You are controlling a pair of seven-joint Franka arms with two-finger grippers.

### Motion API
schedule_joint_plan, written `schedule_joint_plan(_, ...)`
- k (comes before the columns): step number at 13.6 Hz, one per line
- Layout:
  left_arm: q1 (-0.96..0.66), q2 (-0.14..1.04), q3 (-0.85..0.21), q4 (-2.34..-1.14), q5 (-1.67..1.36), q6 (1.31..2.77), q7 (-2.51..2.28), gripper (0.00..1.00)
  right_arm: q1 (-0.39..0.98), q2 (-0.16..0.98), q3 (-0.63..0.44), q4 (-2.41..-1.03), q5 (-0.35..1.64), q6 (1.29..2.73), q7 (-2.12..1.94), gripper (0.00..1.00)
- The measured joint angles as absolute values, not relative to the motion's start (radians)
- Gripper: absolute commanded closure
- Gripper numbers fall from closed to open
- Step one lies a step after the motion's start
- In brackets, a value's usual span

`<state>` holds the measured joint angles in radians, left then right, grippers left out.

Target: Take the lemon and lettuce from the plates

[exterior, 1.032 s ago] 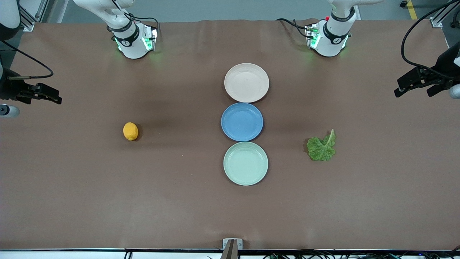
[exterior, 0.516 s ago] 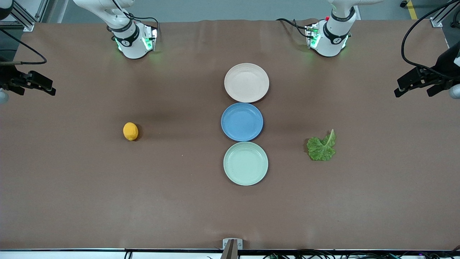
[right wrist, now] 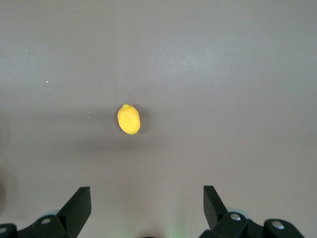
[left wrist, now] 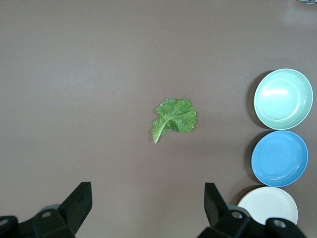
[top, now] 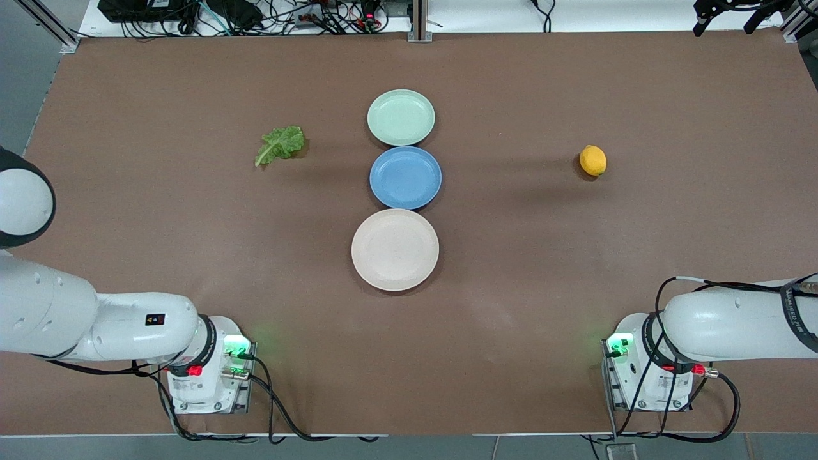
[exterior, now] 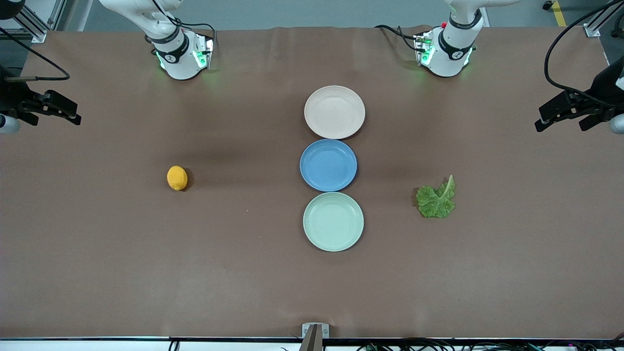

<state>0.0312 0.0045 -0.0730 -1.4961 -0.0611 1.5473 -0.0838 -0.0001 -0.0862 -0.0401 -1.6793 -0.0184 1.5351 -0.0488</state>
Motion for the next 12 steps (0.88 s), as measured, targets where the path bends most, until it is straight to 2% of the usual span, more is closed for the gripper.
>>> schedule_joint_plan(6, 0.031, 0.005, -0.073, -1.496, -0.061, 1.547, -0.084, 0.0, -0.002, -0.135, -0.042, -1.734, -0.018, 1.59, -0.047, 0.0)
schedule_joint_plan(12, 0.031, 0.005, -0.073, -1.495, -0.061, 1.547, -0.084, 0.0, -0.005, -0.069, -0.044, -1.661, -0.01, 1.577, -0.036, 0.0)
